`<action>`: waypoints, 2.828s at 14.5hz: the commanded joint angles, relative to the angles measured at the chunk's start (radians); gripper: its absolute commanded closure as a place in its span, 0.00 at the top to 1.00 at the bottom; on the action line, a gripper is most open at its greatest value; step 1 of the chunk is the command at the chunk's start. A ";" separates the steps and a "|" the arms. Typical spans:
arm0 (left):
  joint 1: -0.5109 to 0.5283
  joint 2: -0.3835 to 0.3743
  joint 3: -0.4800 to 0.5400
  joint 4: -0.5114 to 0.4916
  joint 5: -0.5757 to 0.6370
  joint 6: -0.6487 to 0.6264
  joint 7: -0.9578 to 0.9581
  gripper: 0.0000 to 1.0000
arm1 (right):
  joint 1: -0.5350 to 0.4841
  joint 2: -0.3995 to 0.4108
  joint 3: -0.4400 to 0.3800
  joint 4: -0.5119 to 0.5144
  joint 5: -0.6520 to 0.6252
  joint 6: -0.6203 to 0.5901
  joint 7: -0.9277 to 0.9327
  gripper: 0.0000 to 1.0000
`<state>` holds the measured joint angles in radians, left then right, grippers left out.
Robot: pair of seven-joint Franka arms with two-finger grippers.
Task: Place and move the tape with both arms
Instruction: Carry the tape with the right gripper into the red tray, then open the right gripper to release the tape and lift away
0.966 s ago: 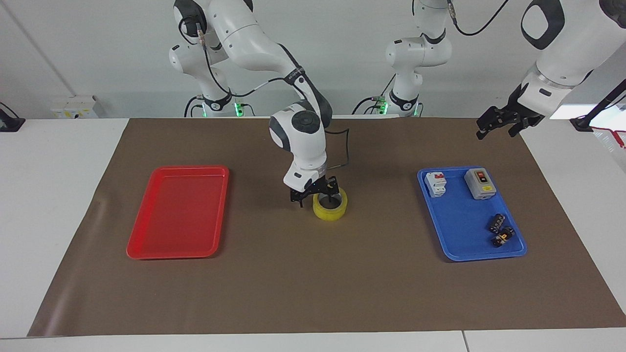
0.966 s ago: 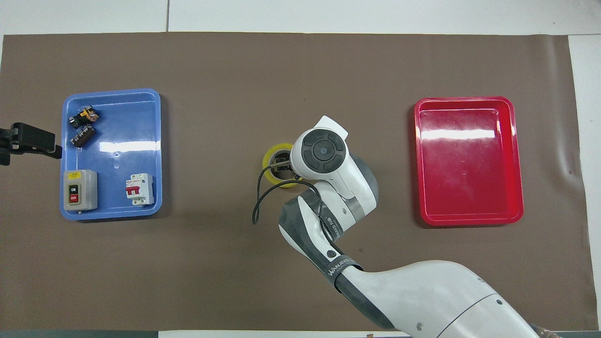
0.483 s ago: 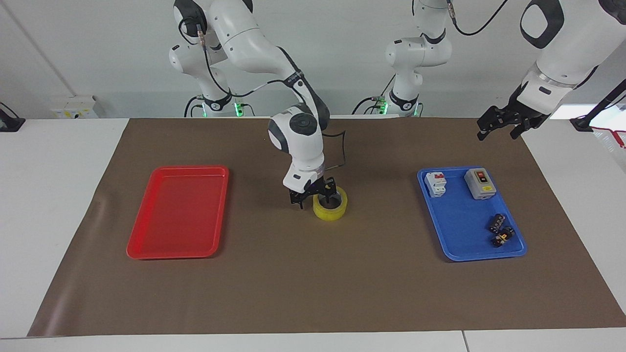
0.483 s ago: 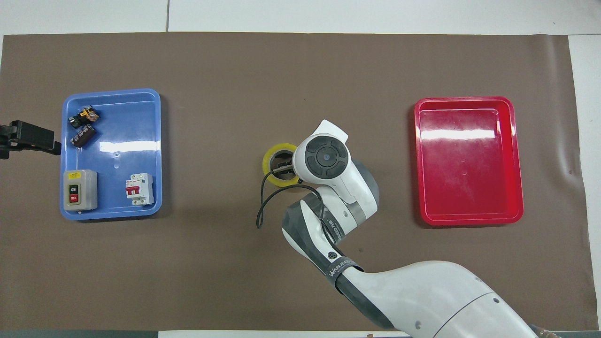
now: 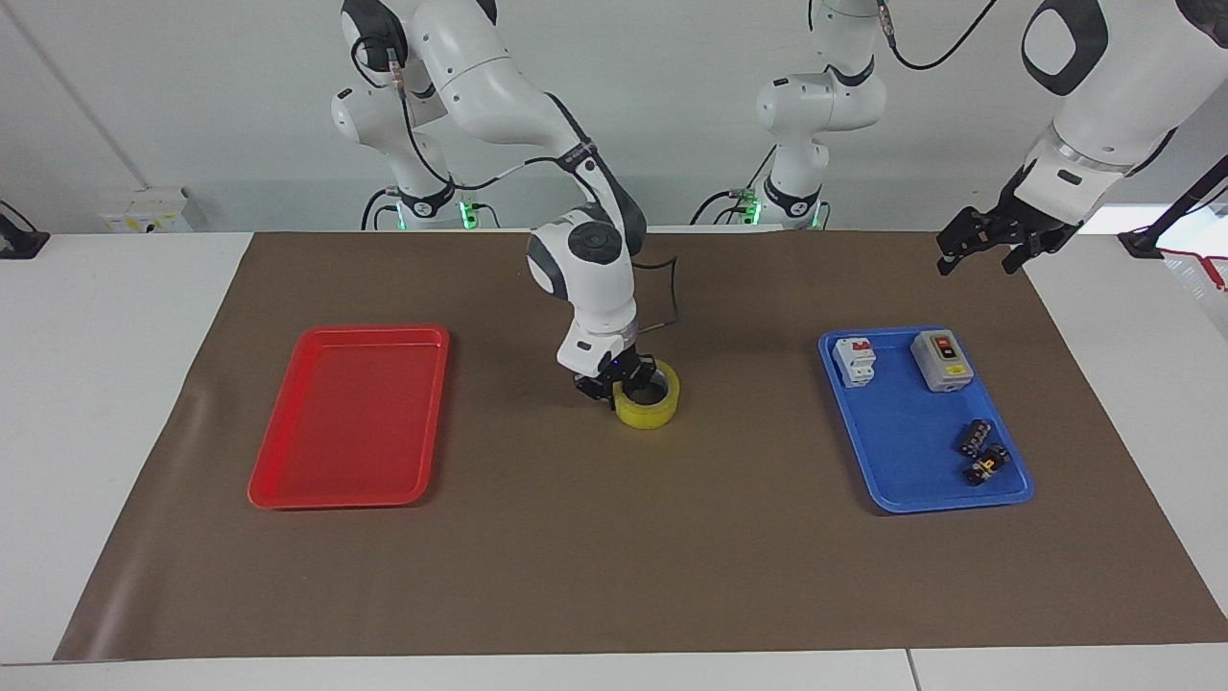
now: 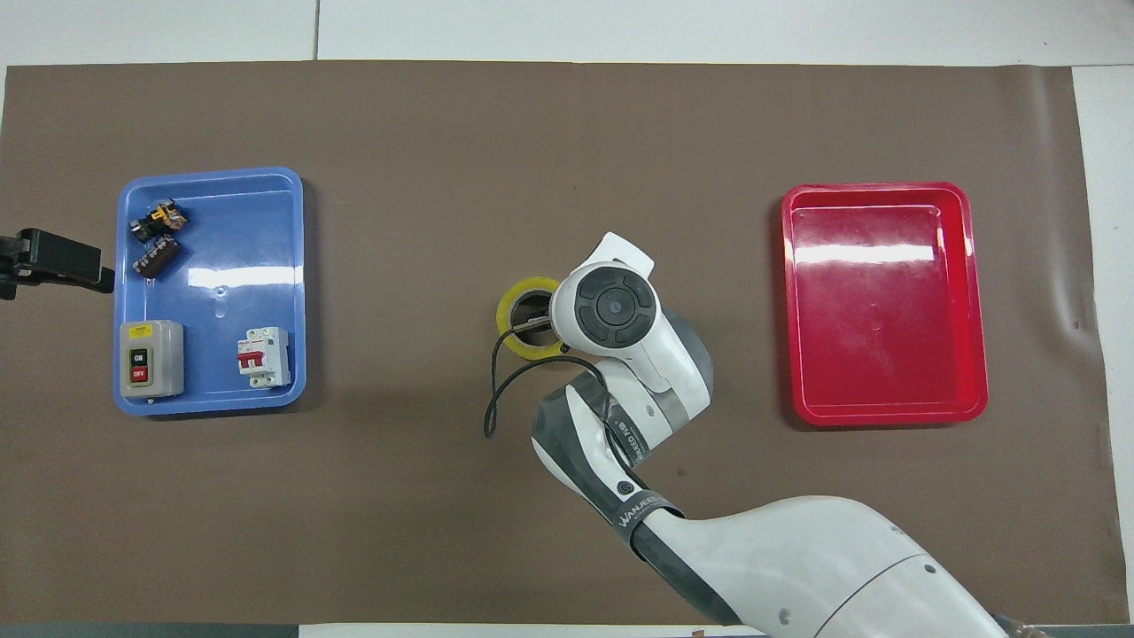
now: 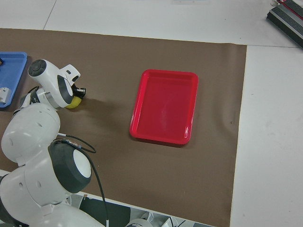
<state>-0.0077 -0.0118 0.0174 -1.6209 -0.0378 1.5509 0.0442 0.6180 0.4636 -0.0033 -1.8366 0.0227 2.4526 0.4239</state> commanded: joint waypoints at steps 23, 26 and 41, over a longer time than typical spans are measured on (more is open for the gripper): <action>0.008 -0.020 -0.002 -0.025 -0.010 0.020 0.019 1.00 | -0.701 -0.327 -0.009 -0.309 -0.041 -0.097 -0.910 0.00; 0.008 -0.020 -0.002 -0.025 -0.010 0.020 0.019 1.00 | -0.722 -0.318 -0.009 -0.342 -0.041 -0.040 -0.925 0.00; 0.008 -0.020 -0.002 -0.025 -0.010 0.020 0.019 1.00 | -0.703 -0.319 0.002 -0.183 -0.040 -0.159 -0.828 1.00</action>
<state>-0.0077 -0.0118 0.0172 -1.6209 -0.0378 1.5522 0.0454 -0.0874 0.1580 -0.0186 -2.0896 -0.0080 2.3897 -0.4638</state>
